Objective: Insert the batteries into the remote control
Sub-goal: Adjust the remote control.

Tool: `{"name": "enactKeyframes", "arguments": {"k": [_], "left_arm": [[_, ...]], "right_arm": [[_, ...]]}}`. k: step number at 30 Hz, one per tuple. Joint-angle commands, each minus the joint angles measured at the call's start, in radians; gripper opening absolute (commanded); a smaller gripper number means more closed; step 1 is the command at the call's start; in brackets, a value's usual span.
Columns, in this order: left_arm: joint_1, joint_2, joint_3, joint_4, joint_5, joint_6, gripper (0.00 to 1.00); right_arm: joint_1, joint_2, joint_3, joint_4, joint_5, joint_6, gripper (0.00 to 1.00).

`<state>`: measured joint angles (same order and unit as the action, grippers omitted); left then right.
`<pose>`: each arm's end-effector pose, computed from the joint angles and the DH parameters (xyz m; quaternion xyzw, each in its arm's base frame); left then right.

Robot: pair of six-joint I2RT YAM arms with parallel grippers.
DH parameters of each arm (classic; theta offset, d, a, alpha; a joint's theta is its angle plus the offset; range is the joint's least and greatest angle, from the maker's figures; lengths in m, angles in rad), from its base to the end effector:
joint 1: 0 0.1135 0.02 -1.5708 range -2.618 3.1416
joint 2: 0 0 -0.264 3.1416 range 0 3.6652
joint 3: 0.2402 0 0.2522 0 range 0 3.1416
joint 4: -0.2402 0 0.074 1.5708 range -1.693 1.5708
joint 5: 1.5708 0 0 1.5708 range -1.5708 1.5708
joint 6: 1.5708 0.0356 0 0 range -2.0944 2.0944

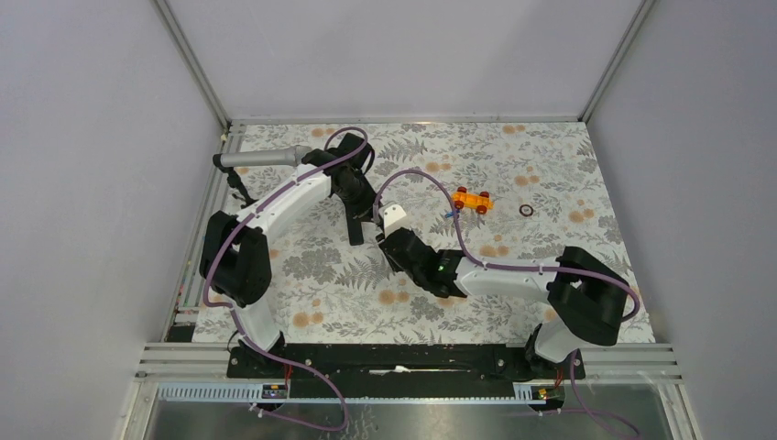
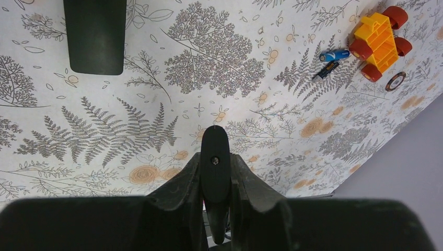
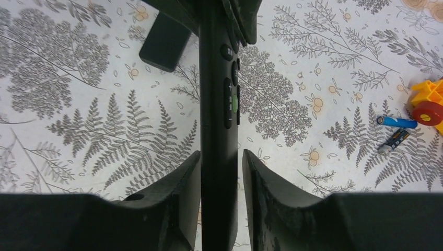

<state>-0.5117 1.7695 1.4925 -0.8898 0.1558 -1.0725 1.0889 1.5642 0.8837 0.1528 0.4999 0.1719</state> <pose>0.3173 -0.1846 0.2626 -0.2553 0.9429 -0.1959 0.0862 0.1715 0.2910 0.2170 -0.2613 0.8079 0.1113 0.5164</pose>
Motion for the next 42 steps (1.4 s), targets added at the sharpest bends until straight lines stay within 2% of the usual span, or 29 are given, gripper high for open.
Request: {"name": "enactKeyframes", "arguments": {"k": [1, 3, 6, 7, 9, 10, 14, 16, 19, 24, 27, 31, 37, 39, 42], "left_arm": [[0.012, -0.018, 0.017, 0.004, 0.025, -0.025, 0.00], [0.013, -0.023, 0.016, 0.004, 0.018, -0.023, 0.01], [0.013, -0.038, 0.004, 0.029, 0.018, -0.018, 0.13], [0.013, -0.048, -0.002, 0.047, 0.023, -0.014, 0.21], [0.012, -0.075, -0.014, 0.077, 0.015, -0.004, 0.52], [0.012, -0.094, -0.028, 0.100, 0.005, 0.002, 0.61], [0.012, -0.188, -0.115, 0.232, -0.008, 0.033, 0.86], [0.012, -0.226, -0.151, 0.291, 0.002, 0.048, 0.92], [0.012, -0.289, -0.195, 0.400, 0.019, 0.077, 0.98], [0.012, -0.383, -0.258, 0.596, 0.071, 0.137, 0.99], [0.013, -0.416, -0.293, 0.721, 0.156, 0.161, 0.99], [0.016, -0.425, -0.289, 0.748, 0.246, 0.201, 0.99], [0.050, -0.462, -0.295, 0.800, 0.376, 0.243, 0.99], [0.071, -0.469, -0.295, 0.836, 0.427, 0.219, 0.99], [0.100, -0.472, -0.307, 0.976, 0.516, 0.125, 0.98]], "right_arm": [[0.014, 0.009, 0.026, 0.024, 0.081, -0.025, 0.35], [0.015, -0.009, 0.021, 0.028, 0.086, -0.020, 0.24], [0.014, -0.033, 0.020, 0.038, 0.082, -0.012, 0.10], [0.014, -0.042, 0.020, 0.040, 0.079, -0.004, 0.08], [0.014, -0.061, 0.030, 0.029, 0.075, 0.002, 0.06], [0.010, -0.074, 0.033, 0.025, 0.071, 0.012, 0.05], [-0.041, -0.151, 0.017, 0.025, -0.037, 0.089, 0.04], [-0.092, -0.191, 0.001, 0.024, -0.141, 0.147, 0.04], [-0.204, -0.248, -0.047, 0.040, -0.331, 0.258, 0.04], [-0.341, -0.297, -0.089, 0.090, -0.598, 0.402, 0.05], [-0.403, -0.307, -0.095, 0.138, -0.732, 0.502, 0.05], [-0.480, -0.321, -0.081, 0.246, -0.884, 0.673, 0.06], [-0.530, -0.297, -0.051, 0.421, -1.087, 0.864, 0.07], [-0.531, -0.286, -0.056, 0.503, -1.143, 0.907, 0.07], [-0.531, -0.274, -0.052, 0.565, -1.194, 0.944, 0.08]]}}
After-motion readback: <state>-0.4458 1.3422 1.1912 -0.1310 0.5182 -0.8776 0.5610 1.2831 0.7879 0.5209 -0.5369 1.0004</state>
